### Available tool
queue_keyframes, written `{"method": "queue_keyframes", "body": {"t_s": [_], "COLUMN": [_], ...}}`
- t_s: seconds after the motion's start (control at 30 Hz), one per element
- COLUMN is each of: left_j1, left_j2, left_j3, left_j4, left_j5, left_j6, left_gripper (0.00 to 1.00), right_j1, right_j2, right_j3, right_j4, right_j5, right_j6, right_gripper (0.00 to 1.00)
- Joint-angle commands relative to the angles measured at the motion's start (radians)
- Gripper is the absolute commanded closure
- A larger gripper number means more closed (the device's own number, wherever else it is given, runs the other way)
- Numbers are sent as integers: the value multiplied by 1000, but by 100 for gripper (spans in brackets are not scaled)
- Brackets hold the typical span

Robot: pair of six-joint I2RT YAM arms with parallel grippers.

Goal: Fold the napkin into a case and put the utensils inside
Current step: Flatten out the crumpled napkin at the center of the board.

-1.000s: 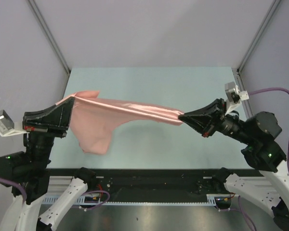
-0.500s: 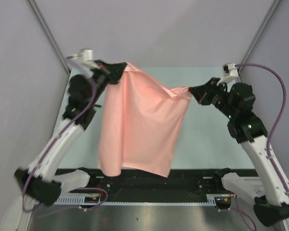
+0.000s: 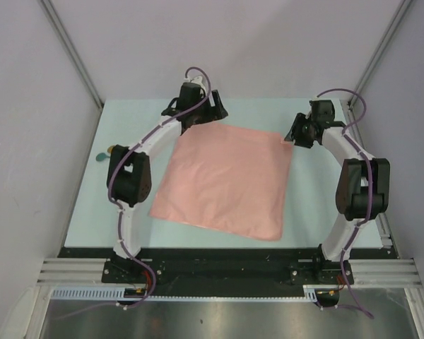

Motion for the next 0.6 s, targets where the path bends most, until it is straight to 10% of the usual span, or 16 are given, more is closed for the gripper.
{"method": "queue_keyframes", "body": {"t_s": [0.0,0.27,0.57], "left_j1": [1,8,88], "left_j2": [-241,-683,-930], "left_j3": [-82,-694,-1093], "left_j4": [-142,-210,-261], "left_j5": [-125,-298,-272], "left_j6": [-35,-191,-185], "left_gripper": [11,14,32], "right_j1": [61,187,290], "right_j2": [-98,-354,-468], "right_j3": [68,-268,-655], "right_j4": [-128,-153,140], "right_j5": [401,330,312], "right_j6": [-94,15,182], "right_gripper": [32,4,38]}}
